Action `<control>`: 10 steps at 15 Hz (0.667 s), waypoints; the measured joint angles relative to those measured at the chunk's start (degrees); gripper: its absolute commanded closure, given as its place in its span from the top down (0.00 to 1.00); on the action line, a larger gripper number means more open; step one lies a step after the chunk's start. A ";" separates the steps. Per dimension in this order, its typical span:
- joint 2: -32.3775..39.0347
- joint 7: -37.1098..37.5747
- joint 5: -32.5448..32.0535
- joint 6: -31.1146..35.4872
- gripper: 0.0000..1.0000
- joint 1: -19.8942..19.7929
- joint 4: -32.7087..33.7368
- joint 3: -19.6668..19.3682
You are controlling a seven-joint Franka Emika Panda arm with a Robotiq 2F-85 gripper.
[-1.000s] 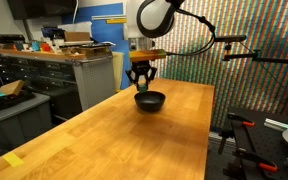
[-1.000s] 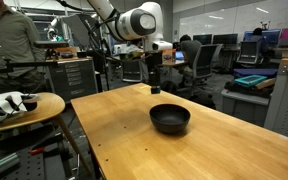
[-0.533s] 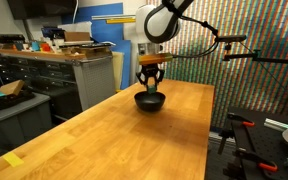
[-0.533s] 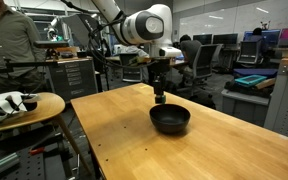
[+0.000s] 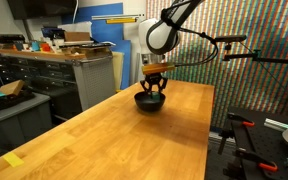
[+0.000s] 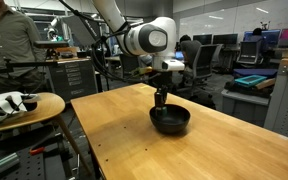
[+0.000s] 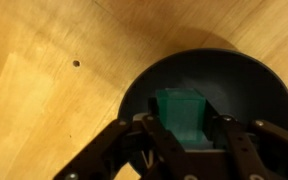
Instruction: Place the green block in the black bowl
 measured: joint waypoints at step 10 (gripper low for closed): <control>5.32 0.00 0.94 3.20 0.67 0.00 3.48 0.00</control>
